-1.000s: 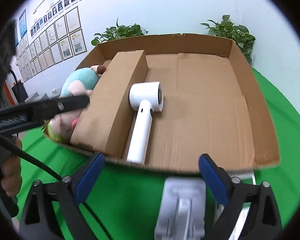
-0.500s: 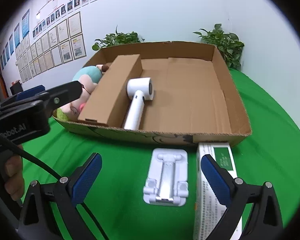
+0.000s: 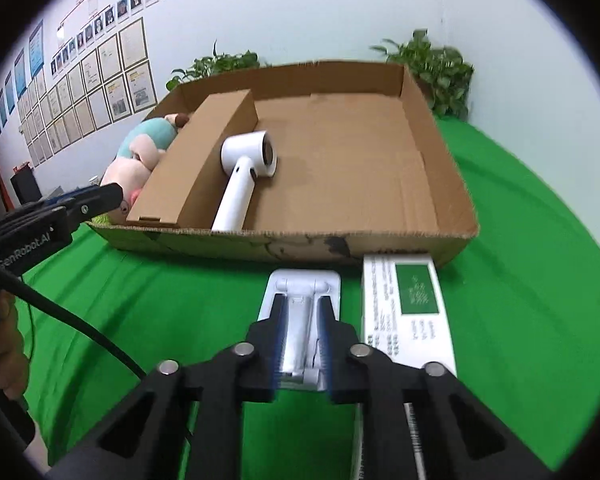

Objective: Organize objects
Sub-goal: 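Withdraw both tools from the tray toward the white phone stand, then grasp the white phone stand with the right tool while the left tool grips it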

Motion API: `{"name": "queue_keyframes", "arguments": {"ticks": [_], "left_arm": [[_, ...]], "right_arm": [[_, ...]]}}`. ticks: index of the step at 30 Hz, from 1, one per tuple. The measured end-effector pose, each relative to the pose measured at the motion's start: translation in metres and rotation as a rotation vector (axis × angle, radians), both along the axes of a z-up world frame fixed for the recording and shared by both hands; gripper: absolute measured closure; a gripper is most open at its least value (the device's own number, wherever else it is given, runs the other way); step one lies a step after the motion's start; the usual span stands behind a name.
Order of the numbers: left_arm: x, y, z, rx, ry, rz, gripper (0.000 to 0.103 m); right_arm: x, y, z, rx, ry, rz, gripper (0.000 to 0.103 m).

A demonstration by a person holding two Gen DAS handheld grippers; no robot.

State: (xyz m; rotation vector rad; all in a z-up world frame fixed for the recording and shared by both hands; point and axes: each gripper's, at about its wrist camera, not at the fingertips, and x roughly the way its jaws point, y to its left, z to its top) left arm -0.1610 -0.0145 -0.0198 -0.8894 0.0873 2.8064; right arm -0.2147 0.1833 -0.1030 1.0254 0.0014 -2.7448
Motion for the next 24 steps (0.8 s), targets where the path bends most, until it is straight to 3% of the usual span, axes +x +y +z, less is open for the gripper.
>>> {"name": "queue_keyframes", "arguments": {"ticks": [1,2,3,5,8,13,17,20,23,24], "left_arm": [[0.0,0.0,0.0,0.002,0.004,0.0,0.046],[-0.001,-0.001,-0.001,0.012,0.002,-0.004,0.026],[0.0,-0.004,-0.001,0.032,0.003,-0.009,0.0],[-0.003,-0.008,-0.002,0.073,-0.011,-0.042,0.001],[-0.01,-0.012,-0.009,0.07,-0.065,-0.062,0.001],[-0.014,-0.018,-0.021,0.132,-0.136,-0.11,0.001],[-0.018,-0.02,-0.031,0.15,-0.182,-0.117,0.001],[-0.019,-0.018,-0.039,0.153,-0.21,-0.124,0.001],[-0.019,-0.019,-0.046,0.162,-0.229,-0.125,0.001],[-0.02,-0.019,-0.047,0.167,-0.235,-0.129,0.001]], "right_arm": [[0.0,0.0,-0.001,-0.001,-0.002,0.005,0.089],[0.001,0.0,-0.001,-0.007,-0.004,0.015,0.08],[0.001,0.0,-0.002,-0.014,-0.011,0.025,0.052],[0.001,-0.001,-0.003,-0.029,-0.019,0.043,0.015],[0.004,-0.003,-0.004,-0.032,-0.02,0.05,0.015],[0.003,-0.013,-0.009,-0.045,-0.038,0.112,0.015],[-0.007,-0.022,-0.023,-0.055,-0.107,0.147,0.02],[-0.017,-0.028,-0.036,-0.004,-0.151,0.14,0.028],[-0.024,-0.031,-0.04,0.05,-0.131,0.122,0.03],[-0.026,-0.033,-0.041,0.077,-0.129,0.117,0.035]]}}
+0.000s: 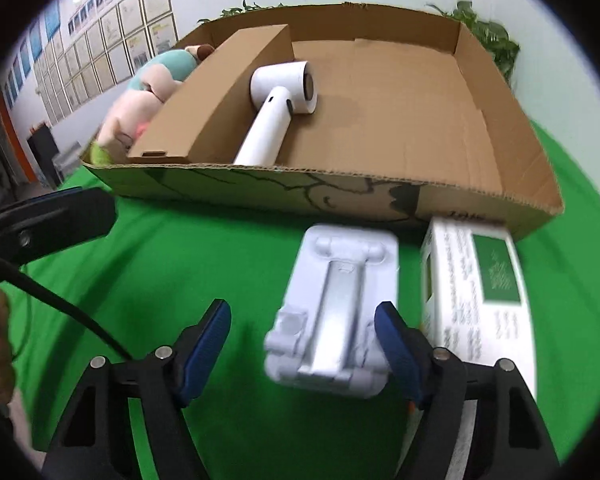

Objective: Organize objects
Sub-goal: 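Grasp the white phone stand with the right tool while the left tool grips it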

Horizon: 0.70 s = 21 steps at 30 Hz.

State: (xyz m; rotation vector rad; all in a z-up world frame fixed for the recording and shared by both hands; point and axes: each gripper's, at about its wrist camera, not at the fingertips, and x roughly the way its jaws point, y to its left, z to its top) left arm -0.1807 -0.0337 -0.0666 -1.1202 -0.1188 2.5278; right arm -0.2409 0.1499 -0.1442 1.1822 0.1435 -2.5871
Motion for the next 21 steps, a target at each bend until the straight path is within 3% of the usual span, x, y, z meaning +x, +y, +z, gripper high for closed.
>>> {"name": "queue_keyframes", "arguments": {"ticks": [3,7,14,16,17,18,21], "left_arm": [[-0.001,-0.002,-0.003,0.003,-0.011,-0.004,0.001],[0.0,-0.004,-0.005,0.014,-0.022,-0.021,0.001],[0.004,-0.005,-0.016,0.105,-0.09,-0.117,0.001],[0.003,-0.002,-0.022,0.143,-0.13,-0.146,0.001],[0.001,0.001,-0.026,0.162,-0.158,-0.156,0.001],[0.0,0.003,-0.029,0.177,-0.179,-0.165,0.001],[-0.006,0.01,-0.037,0.209,-0.235,-0.183,0.001]], "right_arm": [[-0.001,-0.005,-0.002,0.06,0.015,0.002,0.051],[0.009,-0.009,-0.002,0.08,0.032,0.032,0.052],[0.049,0.001,0.003,-0.095,-0.024,0.162,0.053],[0.055,0.01,0.005,-0.135,-0.032,0.154,0.047],[0.057,0.014,0.006,-0.145,-0.027,0.141,0.02],[0.058,0.017,0.006,-0.135,-0.02,0.109,0.009],[0.059,0.013,0.002,-0.12,-0.032,0.106,0.008]]}}
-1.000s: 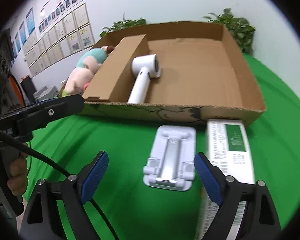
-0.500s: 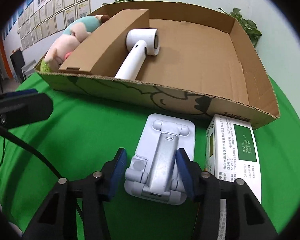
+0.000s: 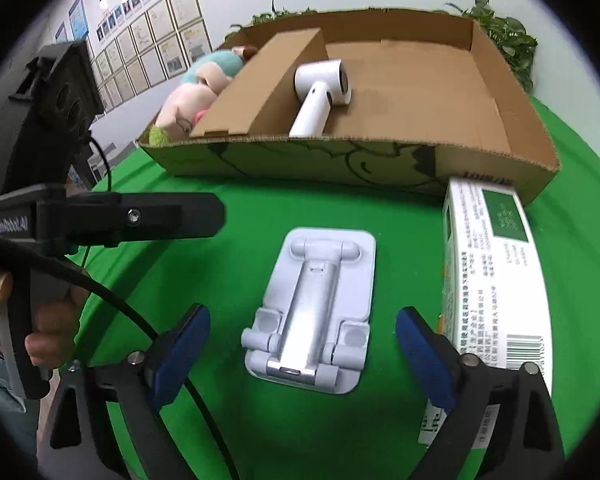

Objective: Organize objects
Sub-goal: 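Grasp the white phone stand with the right tool while the left tool grips it, then carry the phone stand into the tray beside the dryer and open both tools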

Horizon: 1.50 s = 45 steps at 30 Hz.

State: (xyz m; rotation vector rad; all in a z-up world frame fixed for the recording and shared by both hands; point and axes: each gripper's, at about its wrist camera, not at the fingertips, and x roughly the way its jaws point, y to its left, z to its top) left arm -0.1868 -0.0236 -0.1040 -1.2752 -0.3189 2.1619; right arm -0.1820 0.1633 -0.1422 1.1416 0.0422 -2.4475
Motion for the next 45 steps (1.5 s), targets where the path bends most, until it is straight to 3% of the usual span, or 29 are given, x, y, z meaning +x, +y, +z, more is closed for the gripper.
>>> {"name": "queue_keyframes", "arguments": {"ticks": [7,9,10,14,21,27,29,33,39,45], "left_arm": [[-0.008,0.008,-0.015,0.057,-0.101,-0.032,0.002],[-0.008,0.008,-0.016,0.072,-0.114,-0.045,0.003],[-0.007,0.007,-0.016,0.08,-0.113,-0.044,0.003],[-0.005,0.008,-0.016,0.095,-0.12,-0.051,0.004],[0.009,0.02,-0.016,0.121,-0.139,-0.099,0.012],[0.02,0.028,-0.021,0.113,-0.124,-0.091,0.027],[0.022,0.023,-0.02,0.103,-0.124,-0.07,0.037],[0.023,0.016,-0.021,0.07,-0.126,-0.037,0.061],[0.027,0.015,-0.013,0.075,-0.109,-0.032,0.065],[0.033,0.018,0.042,0.089,0.025,-0.061,0.071]], "right_arm": [[-0.009,-0.018,-0.011,0.135,0.024,-0.01,0.011],[-0.007,-0.021,-0.013,0.174,0.037,0.002,0.023],[-0.005,-0.021,-0.014,0.195,0.045,0.003,0.024],[0.0,-0.016,-0.012,0.193,0.051,0.008,0.033],[0.004,-0.018,-0.012,0.202,0.038,-0.005,0.035],[0.019,-0.02,-0.008,0.134,0.006,0.015,0.036],[0.021,-0.017,-0.008,0.041,-0.027,0.029,0.036],[0.022,-0.016,-0.008,0.021,-0.03,0.011,0.036],[0.032,-0.015,-0.005,-0.036,-0.03,0.001,0.036],[0.035,-0.011,0.024,-0.068,0.067,-0.015,0.037]]}}
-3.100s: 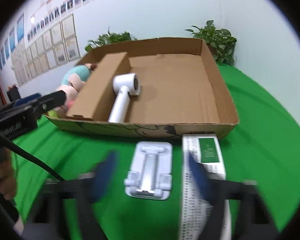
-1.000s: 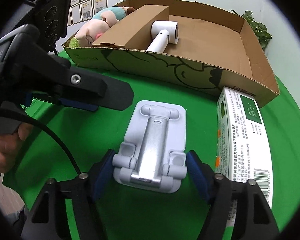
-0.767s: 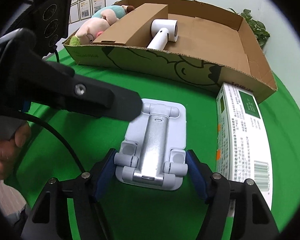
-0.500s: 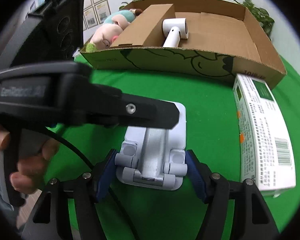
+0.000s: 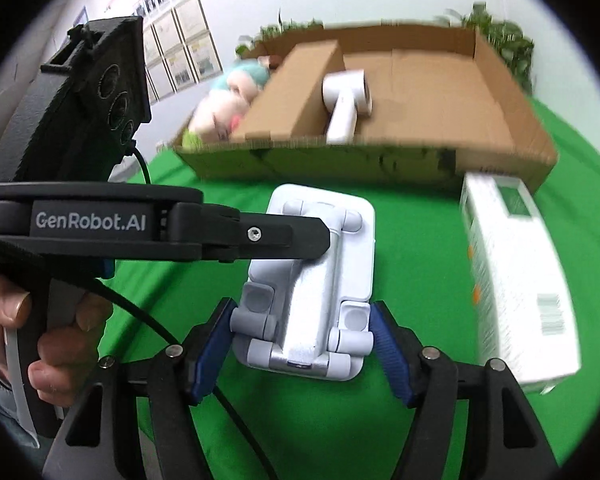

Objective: Organize objects
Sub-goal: 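Carry the phone stand into the tray beside the dryer and open both tools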

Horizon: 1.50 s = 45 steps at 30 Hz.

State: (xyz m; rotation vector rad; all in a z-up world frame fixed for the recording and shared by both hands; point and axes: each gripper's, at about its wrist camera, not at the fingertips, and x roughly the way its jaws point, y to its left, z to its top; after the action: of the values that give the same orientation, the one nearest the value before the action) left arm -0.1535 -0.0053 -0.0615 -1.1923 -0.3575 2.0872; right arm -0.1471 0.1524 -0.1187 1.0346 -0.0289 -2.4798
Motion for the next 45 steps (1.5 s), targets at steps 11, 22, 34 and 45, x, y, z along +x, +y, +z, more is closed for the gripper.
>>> {"name": "queue_keyframes", "arguments": {"ticks": [11,22,34,45], "left_arm": [[-0.017,0.025,0.122,0.006,0.275,-0.049,0.075],[-0.064,0.052,0.196,-0.013,0.388,-0.062,0.076],[-0.156,0.052,0.158,-0.013,0.198,-0.029,0.078],[-0.214,0.05,0.027,-0.065,-0.055,0.008,0.078]], "right_arm": [[-0.038,0.011,0.094,-0.039,0.249,-0.023,0.037],[-0.075,0.023,0.159,-0.094,0.349,-0.04,0.037],[-0.149,0.022,0.149,-0.132,0.149,0.012,0.037],[-0.205,0.022,0.051,-0.189,-0.168,0.028,0.037]]}}
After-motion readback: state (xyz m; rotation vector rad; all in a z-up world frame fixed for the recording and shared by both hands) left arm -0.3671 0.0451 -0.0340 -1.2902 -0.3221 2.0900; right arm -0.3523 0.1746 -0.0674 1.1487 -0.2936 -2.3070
